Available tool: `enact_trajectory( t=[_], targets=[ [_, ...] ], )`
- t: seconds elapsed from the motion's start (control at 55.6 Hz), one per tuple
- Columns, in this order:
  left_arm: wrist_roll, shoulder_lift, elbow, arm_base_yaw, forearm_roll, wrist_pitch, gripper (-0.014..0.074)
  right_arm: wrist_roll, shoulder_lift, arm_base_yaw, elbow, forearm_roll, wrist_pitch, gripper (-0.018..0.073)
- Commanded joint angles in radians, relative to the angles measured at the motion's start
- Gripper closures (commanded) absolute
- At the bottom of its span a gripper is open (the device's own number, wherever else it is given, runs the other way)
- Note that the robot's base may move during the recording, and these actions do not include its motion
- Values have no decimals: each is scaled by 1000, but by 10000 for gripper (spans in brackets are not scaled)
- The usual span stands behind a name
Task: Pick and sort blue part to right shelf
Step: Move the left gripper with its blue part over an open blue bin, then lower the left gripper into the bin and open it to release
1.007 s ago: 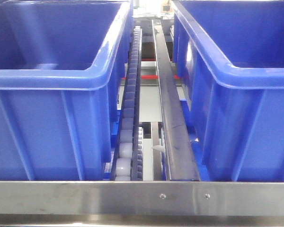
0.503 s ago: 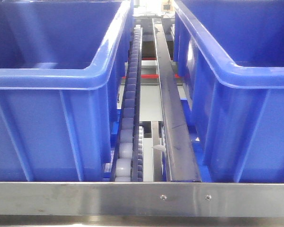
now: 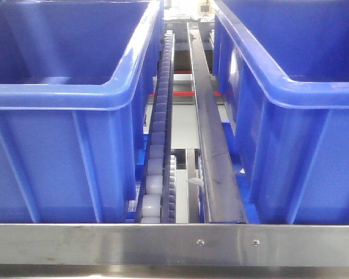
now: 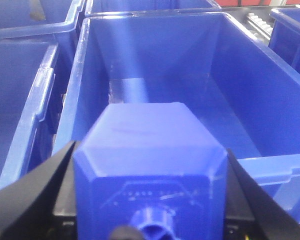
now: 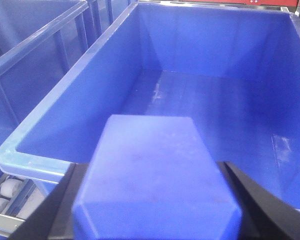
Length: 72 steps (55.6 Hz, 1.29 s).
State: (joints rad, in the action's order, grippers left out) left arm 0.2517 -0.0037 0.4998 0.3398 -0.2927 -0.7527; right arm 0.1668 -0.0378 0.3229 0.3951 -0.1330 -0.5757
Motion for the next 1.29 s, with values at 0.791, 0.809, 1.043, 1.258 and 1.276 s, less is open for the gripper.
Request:
enact_trajectory(
  t=[0.791,0.809,1.043,1.258,1.276],
  targets=[
    [-1,1165,544,0,39,216,315,-10,-22,-2,31,-14,94,354],
    [-1,1181,544,0,39,223,315,-10,-22,-2,31,-14,94,354],
    [22,1407,544,0,63,315,315,-10,-22,-2,31,-14,67,355],
    [26,1534,544,-2,89,352,315,-10,-22,-2,31,-14,32,355],
    [26,1541,544,-2,89,352,315,-10,-22,-2,31,-14,30,355]
  ],
)
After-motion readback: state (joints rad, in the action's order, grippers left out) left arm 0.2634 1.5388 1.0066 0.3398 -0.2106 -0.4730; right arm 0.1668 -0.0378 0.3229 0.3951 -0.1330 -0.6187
